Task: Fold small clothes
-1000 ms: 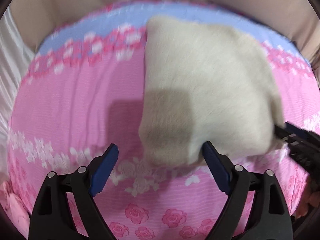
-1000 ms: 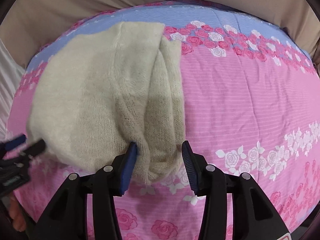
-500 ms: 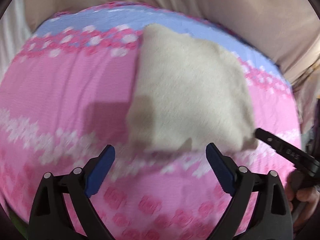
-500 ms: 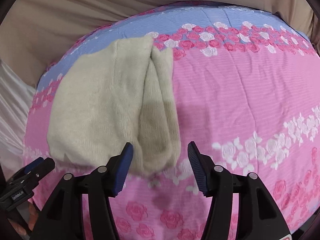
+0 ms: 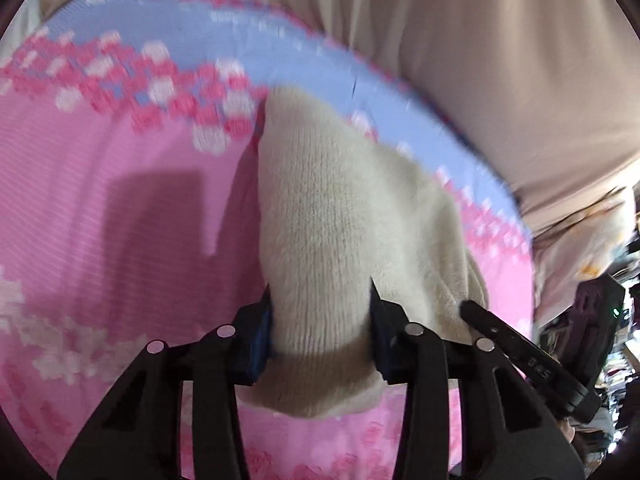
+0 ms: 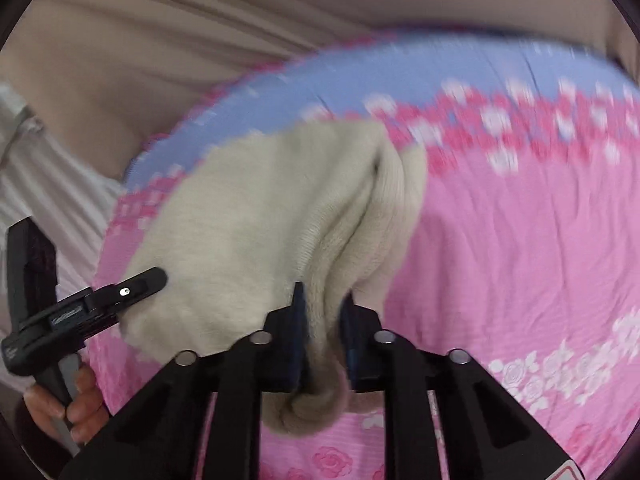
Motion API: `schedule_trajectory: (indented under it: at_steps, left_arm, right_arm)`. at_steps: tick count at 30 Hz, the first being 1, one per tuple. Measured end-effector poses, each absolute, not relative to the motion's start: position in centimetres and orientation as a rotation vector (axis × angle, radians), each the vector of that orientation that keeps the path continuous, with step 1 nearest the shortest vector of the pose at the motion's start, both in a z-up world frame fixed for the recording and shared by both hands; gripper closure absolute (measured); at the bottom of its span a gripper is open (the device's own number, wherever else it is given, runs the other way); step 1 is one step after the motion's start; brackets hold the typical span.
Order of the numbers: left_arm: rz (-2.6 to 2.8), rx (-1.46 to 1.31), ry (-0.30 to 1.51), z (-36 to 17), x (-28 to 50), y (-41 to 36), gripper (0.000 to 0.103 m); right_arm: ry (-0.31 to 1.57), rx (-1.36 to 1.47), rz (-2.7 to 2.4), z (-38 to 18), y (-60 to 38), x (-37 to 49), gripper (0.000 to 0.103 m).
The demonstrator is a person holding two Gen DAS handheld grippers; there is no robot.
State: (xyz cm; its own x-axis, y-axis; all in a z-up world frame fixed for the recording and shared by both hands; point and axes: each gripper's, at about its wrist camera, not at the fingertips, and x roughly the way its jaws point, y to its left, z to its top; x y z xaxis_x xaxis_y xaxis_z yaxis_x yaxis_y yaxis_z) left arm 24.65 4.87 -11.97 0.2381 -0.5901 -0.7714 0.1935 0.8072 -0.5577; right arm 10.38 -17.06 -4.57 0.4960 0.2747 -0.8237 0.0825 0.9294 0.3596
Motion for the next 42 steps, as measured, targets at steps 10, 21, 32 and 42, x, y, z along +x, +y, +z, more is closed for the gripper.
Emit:
schedule_trajectory:
  at_steps: [10,21,32,42]
  left_arm:
    - [-0.331,-0.002,1.176,-11.4,18.8,6.6,0.03]
    - [-0.415,0.107,1.045,-11.1,12.0,2.3,0.006]
    - [-0.364,0.136,1.083,-12.5,8.8,2.7,0.006]
    - [-0.336,0.11,1.089,-12.4,7.2,4.2,0.009]
  right_arm:
    - [1.141,0.28,-0.087,-6.3,-15.0,4.0,0.081]
    - [1.086,0.147,-0.138,-7.4,-11.5,-0.2,0.051]
    - [1.11,0.168,-0.159,-8.3,-11.6,-3.2,0.05]
    - [1.104,0.172,-0.161,-8.2,-11.3,-5.1,0.048]
